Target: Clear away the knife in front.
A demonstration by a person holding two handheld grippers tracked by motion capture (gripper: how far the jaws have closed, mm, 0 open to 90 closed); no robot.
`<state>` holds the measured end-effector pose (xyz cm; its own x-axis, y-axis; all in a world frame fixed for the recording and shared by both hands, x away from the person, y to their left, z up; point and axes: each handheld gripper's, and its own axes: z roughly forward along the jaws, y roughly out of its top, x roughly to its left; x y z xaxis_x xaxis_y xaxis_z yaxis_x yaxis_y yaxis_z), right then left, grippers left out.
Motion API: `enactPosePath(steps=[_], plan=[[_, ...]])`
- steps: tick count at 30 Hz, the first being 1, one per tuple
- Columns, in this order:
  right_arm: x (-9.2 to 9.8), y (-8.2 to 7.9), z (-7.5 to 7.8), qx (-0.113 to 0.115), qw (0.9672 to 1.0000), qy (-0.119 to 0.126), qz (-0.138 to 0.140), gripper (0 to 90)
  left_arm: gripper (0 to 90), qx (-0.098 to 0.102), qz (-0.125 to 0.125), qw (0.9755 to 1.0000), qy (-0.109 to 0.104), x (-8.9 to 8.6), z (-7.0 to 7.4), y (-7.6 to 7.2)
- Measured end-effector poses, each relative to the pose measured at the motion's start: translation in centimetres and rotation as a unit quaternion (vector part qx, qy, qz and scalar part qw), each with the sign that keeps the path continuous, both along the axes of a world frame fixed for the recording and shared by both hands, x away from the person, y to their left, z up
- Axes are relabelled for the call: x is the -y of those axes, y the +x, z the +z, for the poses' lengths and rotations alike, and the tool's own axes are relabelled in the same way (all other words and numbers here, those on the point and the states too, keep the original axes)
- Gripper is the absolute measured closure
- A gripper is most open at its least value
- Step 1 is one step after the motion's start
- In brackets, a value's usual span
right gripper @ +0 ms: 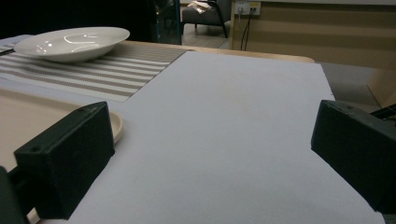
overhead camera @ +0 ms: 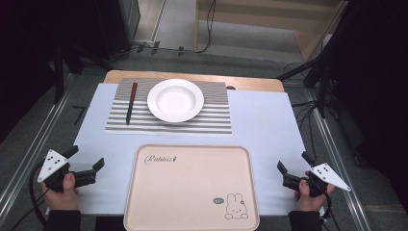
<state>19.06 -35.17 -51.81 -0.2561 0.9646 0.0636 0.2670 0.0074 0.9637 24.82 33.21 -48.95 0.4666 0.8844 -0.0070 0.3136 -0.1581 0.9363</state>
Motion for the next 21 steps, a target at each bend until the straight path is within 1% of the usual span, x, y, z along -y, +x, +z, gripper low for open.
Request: enactPosePath(steps=[1,2,5,10,12,14,16,18,19,20,21], plan=[[0.0,0.0,0.0,0.000,1.0000,0.000,0.000,0.0,0.0,0.000,0.000,1.0000,0.000,0.0,0.0,0.0],[-0.1,0.0,0.0,-0.002,1.0000,-0.001,0.000,0.0,0.0,-0.001,-0.008,0.9999,-0.008,-0.2,0.0,0.0],[-0.1,0.0,0.0,-0.001,1.0000,-0.003,0.003,0.0,0.0,0.000,-0.007,0.9999,-0.012,-0.3,0.1,-0.1],[-0.2,0.0,0.0,-0.003,1.0000,-0.007,0.005,0.0,0.0,-0.001,-0.004,1.0000,-0.002,-0.1,0.2,0.0],[-0.2,0.0,0.0,-0.003,1.0000,-0.007,0.005,0.0,0.0,-0.001,0.001,1.0000,0.002,0.0,0.5,0.0],[-0.2,0.0,0.0,-0.003,1.0000,-0.007,0.005,0.0,0.0,-0.001,0.001,1.0000,-0.004,0.1,0.8,-0.1],[-0.2,0.1,0.0,-0.005,1.0000,-0.007,0.004,0.0,0.0,-0.005,-0.007,0.9999,-0.011,0.0,1.3,0.0],[-0.2,0.1,0.0,-0.005,0.9999,-0.008,0.004,0.0,0.0,-0.005,-0.006,0.9998,-0.020,0.0,1.9,0.0],[-0.3,0.1,0.0,-0.007,0.9999,-0.008,0.004,0.0,0.0,-0.005,-0.006,0.9998,-0.020,0.0,1.9,0.0],[-0.3,0.1,0.0,-0.007,0.9999,-0.008,0.004,0.0,0.0,-0.005,-0.006,0.9997,-0.022,0.0,2.4,-0.1],[-0.2,0.1,0.0,-0.006,0.9999,-0.009,0.005,0.0,0.0,-0.007,-0.005,0.9996,-0.025,0.1,2.6,-0.1]])
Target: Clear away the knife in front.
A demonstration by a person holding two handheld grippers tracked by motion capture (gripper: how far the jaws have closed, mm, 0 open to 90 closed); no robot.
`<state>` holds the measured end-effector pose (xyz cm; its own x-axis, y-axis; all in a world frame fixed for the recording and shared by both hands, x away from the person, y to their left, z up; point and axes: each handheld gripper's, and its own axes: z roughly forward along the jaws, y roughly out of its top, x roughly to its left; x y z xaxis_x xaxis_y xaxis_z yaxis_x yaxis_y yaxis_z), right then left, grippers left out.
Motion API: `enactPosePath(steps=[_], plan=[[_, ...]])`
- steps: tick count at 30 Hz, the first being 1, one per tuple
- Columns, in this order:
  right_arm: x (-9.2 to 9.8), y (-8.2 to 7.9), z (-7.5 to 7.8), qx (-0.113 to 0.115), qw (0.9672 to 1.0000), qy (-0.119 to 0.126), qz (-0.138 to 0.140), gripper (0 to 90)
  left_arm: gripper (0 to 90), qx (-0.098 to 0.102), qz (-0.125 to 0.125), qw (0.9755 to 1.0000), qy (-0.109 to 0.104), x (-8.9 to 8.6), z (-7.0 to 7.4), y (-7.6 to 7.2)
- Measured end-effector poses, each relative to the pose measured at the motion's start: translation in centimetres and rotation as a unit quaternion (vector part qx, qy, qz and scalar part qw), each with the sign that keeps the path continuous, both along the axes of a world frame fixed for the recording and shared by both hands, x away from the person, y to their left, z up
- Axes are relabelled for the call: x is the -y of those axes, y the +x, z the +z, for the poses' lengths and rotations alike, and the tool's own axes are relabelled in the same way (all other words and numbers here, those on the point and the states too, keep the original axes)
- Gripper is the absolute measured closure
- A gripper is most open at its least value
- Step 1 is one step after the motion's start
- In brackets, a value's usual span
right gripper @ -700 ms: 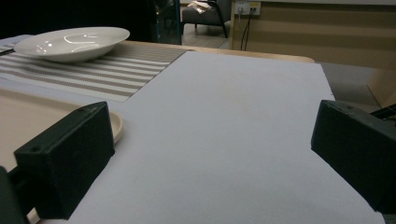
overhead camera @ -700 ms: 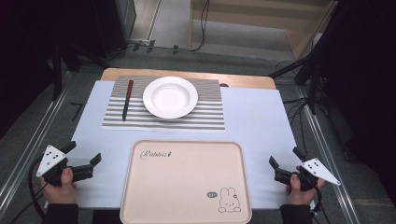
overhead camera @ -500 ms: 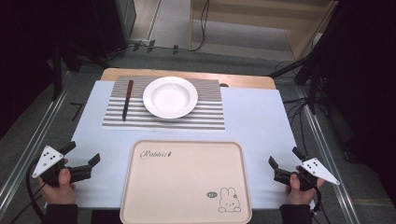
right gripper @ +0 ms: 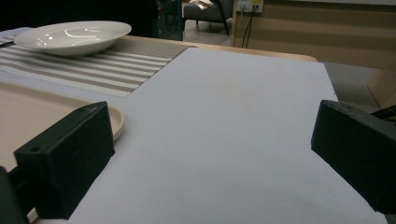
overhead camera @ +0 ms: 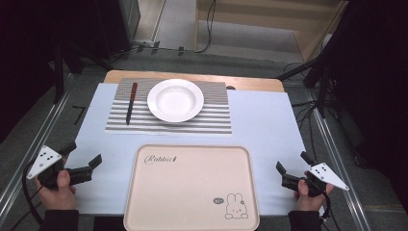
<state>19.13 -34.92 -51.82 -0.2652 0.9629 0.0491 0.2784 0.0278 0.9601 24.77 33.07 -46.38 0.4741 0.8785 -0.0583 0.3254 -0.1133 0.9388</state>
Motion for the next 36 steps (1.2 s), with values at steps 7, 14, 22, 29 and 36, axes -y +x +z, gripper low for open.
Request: enactPosePath(steps=[7,14,22,29,36], plan=[[0.1,0.0,0.0,0.000,1.0000,0.004,0.001,0.0,0.0,-0.018,-0.015,0.9997,0.010,0.6,1.0,0.7],[0.1,0.0,0.0,0.001,1.0000,0.002,0.000,0.0,0.0,-0.022,-0.019,0.9991,0.031,1.1,2.2,2.0],[0.1,0.0,0.0,-0.001,1.0000,0.000,0.000,0.0,0.0,-0.034,-0.043,0.9970,0.056,2.4,3.3,4.3],[0.0,0.0,0.0,0.000,1.0000,0.000,0.000,0.0,0.0,-0.042,-0.047,0.9959,0.064,2.8,4.2,6.4],[0.0,0.1,0.0,-0.001,1.0000,-0.005,0.002,0.0,0.0,-0.044,-0.034,0.9955,0.077,3.8,4.5,8.2]])
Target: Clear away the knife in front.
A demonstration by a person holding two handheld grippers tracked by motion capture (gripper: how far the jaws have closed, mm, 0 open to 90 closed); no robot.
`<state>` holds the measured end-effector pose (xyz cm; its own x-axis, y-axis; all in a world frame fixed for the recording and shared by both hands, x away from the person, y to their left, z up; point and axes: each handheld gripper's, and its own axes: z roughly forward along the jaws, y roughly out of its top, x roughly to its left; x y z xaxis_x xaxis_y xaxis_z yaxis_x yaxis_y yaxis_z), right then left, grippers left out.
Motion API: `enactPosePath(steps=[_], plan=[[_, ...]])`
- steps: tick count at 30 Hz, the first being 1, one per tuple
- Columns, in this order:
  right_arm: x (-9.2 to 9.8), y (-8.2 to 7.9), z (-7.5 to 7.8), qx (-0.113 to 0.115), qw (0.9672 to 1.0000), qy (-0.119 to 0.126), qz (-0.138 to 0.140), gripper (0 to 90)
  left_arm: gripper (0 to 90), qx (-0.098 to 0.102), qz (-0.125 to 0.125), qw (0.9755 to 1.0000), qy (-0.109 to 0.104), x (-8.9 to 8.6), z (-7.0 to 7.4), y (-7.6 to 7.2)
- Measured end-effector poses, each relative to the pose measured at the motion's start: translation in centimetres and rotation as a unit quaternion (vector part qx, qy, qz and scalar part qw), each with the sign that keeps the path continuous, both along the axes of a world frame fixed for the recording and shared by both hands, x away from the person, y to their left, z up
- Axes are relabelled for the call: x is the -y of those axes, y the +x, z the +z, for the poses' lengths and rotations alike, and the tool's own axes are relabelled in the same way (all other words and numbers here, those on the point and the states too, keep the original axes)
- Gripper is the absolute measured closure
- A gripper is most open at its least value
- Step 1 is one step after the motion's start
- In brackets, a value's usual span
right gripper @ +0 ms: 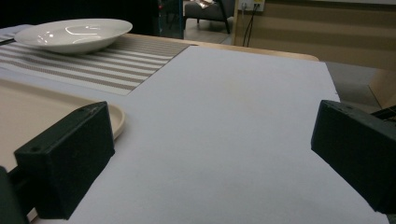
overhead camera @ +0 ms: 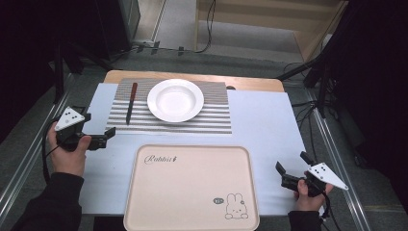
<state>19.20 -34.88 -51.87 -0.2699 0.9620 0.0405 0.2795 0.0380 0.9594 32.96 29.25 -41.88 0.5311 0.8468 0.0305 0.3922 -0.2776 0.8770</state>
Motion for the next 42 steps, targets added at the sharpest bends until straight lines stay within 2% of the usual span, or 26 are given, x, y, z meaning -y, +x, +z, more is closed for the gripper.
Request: enactPosePath(steps=[3,7,11,12,16,18,19,26,28,29,31,32,37,40,42], plan=[[0.0,0.0,0.0,0.000,1.0000,0.000,0.000,0.0,4.5,0.002,0.004,1.0000,-0.003,0.2,0.0,0.5],[0.0,0.0,0.0,0.001,1.0000,0.000,0.001,0.0,6.3,-0.006,0.013,0.9999,-0.006,0.6,0.0,1.9],[0.1,0.0,0.0,0.001,1.0000,0.005,0.000,0.0,6.3,-0.001,0.005,1.0000,-0.002,1.1,0.1,2.9],[0.2,0.0,0.0,0.002,1.0000,0.006,0.000,0.0,6.3,-0.003,0.005,1.0000,0.001,1.2,0.1,3.2],[0.1,0.0,0.0,0.002,1.0000,0.003,0.003,0.0,6.3,-0.011,0.007,0.9999,-0.010,1.3,0.3,4.3],[0.1,0.0,0.0,0.001,1.0000,0.003,0.003,0.0,6.2,-0.013,0.006,0.9999,-0.008,1.4,0.3,4.6],[0.0,0.0,0.0,0.002,1.0000,0.001,0.004,0.0,6.2,-0.019,0.009,0.9997,-0.009,1.4,0.3,5.3],[0.0,0.0,0.0,0.002,1.0000,0.001,0.004,0.0,6.2,-0.033,0.015,0.9993,-0.006,1.6,0.6,7.4],[0.0,0.0,0.0,0.002,1.0000,0.000,0.004,0.0,6.1,-0.042,0.013,0.9990,-0.006,1.8,0.6,8.1],[0.0,0.0,0.0,0.001,1.0000,-0.001,0.004,0.0,6.2,-0.047,0.013,0.9987,-0.011,1.9,0.5,8.5],[0.0,0.0,0.0,0.000,1.0000,-0.001,0.005,0.0,6.2,-0.068,0.008,0.9971,-0.032,1.8,0.2,9.4],[-0.1,0.0,0.0,0.000,1.0000,-0.002,0.006,0.0,6.2,-0.079,0.009,0.9962,-0.036,1.8,0.0,9.8],[-0.1,0.0,0.0,0.002,1.0000,-0.005,0.005,0.0,6.3,-0.112,0.018,0.9932,-0.024,2.0,-0.6,12.1],[-0.1,0.0,0.0,0.002,1.0000,-0.004,0.005,0.0,6.7,-0.123,0.022,0.9919,-0.021,2.2,-0.7,13.0],[-0.1,0.0,0.0,0.002,1.0000,-0.006,0.006,0.0,10.8,-0.133,0.027,0.9905,-0.020,2.4,-0.6,14.2]])
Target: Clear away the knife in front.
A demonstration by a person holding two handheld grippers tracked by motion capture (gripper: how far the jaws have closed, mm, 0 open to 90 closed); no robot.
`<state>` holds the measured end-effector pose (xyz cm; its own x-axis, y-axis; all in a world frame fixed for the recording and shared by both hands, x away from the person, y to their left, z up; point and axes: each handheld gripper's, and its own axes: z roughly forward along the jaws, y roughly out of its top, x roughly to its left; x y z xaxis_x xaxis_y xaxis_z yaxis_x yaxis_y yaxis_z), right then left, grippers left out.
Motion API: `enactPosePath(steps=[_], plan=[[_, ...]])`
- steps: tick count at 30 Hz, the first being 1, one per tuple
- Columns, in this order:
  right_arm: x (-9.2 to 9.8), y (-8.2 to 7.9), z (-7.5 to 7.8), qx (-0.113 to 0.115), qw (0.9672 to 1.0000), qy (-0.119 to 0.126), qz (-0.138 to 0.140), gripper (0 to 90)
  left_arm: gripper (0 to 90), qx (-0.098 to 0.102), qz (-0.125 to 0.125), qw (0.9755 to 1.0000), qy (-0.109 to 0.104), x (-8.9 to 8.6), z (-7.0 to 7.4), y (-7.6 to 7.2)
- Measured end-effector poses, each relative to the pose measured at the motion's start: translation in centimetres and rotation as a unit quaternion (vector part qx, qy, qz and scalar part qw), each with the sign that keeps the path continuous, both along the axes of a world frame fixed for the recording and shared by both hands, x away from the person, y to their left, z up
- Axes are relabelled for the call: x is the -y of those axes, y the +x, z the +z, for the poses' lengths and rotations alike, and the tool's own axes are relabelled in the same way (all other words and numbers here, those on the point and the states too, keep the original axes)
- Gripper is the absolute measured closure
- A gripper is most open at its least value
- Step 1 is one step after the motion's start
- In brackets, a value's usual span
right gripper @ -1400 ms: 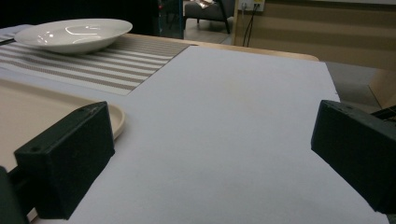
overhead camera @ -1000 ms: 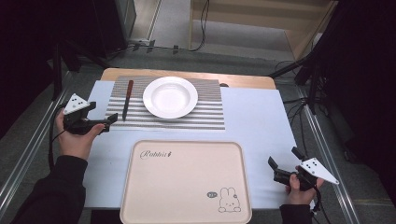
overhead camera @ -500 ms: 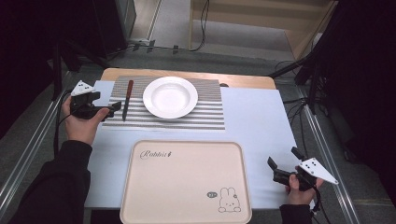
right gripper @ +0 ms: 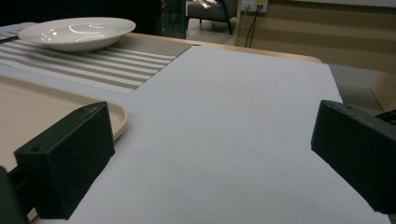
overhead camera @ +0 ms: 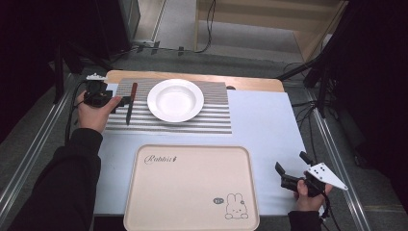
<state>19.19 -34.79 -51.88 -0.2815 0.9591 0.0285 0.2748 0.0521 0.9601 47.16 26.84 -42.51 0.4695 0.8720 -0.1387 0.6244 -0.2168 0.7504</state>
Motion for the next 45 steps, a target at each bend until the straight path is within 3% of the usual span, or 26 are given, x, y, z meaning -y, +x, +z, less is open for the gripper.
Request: enactPosePath(steps=[4,9,14,15,21,26,28,30,34,35,38,41,45], plan=[[0.0,0.0,0.0,0.001,1.0000,-0.001,0.000,0.0,20.0,-0.010,0.003,0.9999,0.000,0.2,0.1,1.1],[-0.1,0.0,0.0,-0.001,1.0000,-0.001,0.000,0.0,32.5,-0.042,0.014,0.9990,0.009,0.8,-0.3,3.1],[-0.1,0.0,0.0,-0.001,1.0000,-0.002,0.000,0.0,36.9,-0.065,0.021,0.9974,0.026,1.3,-1.2,4.1],[-0.1,0.0,0.0,-0.001,1.0000,-0.003,0.000,0.0,38.4,-0.071,0.031,0.9964,0.035,1.7,-1.6,4.5],[-0.1,0.0,0.0,0.001,1.0000,-0.003,0.000,0.0,47.9,-0.096,0.051,0.9931,0.046,2.3,-2.7,5.7],[-0.2,0.0,0.0,0.000,1.0000,-0.003,-0.001,0.0,55.1,-0.100,0.059,0.9906,0.072,2.9,-3.1,6.2],[-0.2,0.0,0.0,0.001,1.0000,-0.003,0.000,0.0,58.5,-0.109,0.065,0.9876,0.092,3.5,-3.8,6.6],[-0.1,0.0,0.0,0.002,1.0000,-0.002,0.000,0.0,60.6,-0.108,0.068,0.9882,0.086,3.6,-3.9,6.7],[-0.1,0.0,0.0,0.002,1.0000,-0.001,0.000,0.0,62.5,-0.111,0.078,0.9869,0.087,3.7,-4.6,7.0],[-0.1,0.0,0.0,0.002,1.0000,-0.002,0.001,0.0,63.2,-0.113,0.082,0.9853,0.098,3.8,-4.9,7.1],[-0.1,0.0,0.0,0.002,1.0000,-0.002,0.001,0.0,67.4,-0.117,0.083,0.9857,0.089,3.8,-5.1,7.2],[-0.1,0.0,0.0,0.002,1.0000,-0.002,0.001,0.0,71.8,-0.115,0.084,0.9851,0.096,3.9,-5.3,7.2],[-0.1,0.0,0.0,0.001,1.0000,-0.003,-0.001,0.0,76.0,-0.105,0.081,0.9832,0.125,4.3,-5.3,7.0]])
